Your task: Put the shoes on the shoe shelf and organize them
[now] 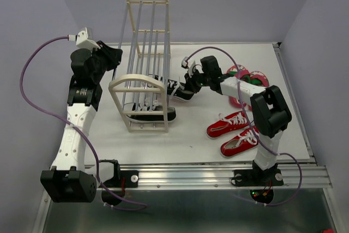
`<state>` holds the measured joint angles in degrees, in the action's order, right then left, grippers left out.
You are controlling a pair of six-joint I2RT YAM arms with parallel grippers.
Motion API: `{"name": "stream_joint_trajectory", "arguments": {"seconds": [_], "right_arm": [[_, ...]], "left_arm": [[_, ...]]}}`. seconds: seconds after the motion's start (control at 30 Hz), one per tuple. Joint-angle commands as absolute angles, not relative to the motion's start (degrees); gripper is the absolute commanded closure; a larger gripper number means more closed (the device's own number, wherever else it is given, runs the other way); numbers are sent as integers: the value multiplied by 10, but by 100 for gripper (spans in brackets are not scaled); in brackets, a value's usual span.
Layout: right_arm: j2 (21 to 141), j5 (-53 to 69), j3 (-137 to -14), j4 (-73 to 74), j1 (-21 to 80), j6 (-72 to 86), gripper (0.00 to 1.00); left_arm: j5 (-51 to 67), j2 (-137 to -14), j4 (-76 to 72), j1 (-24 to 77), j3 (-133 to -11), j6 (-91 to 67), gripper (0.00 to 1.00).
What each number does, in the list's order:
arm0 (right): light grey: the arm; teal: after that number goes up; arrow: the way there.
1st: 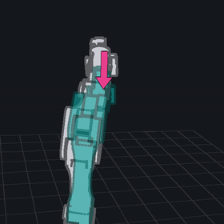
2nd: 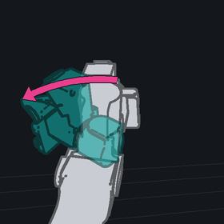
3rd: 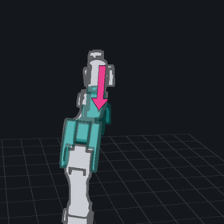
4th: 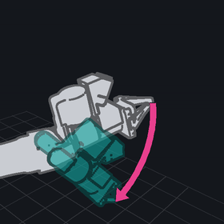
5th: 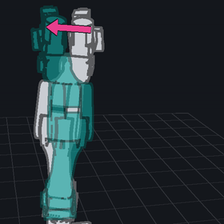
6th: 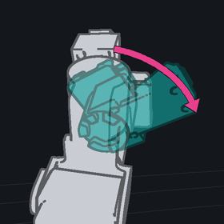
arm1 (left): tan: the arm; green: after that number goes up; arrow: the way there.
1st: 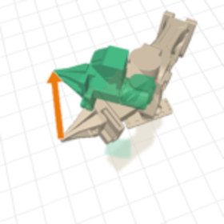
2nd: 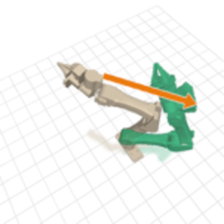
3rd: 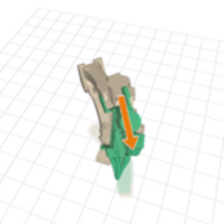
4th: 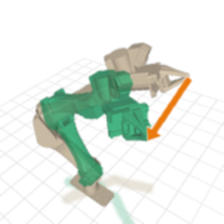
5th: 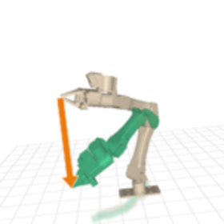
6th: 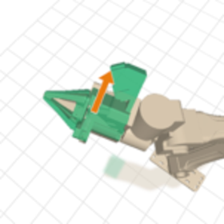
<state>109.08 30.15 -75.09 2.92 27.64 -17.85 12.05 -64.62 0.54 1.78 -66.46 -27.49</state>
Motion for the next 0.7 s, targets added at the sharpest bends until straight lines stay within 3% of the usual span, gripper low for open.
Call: {"name": "stream_joint_trajectory", "arguments": {"seconds": [0.0, 0.53, 0.67], "right_arm": [[1094, 334, -808, -55, 301, -174, 95], [1142, 301, -875, -32, 344, -163, 91], [1152, 282, -881, -43, 351, -112, 98]], "left_arm": [[123, -672, 4, 21, -642, -240, 82], [138, -693, 4, 21, -644, -243, 83], [136, -695, 4, 21, -643, -244, 83]]}}
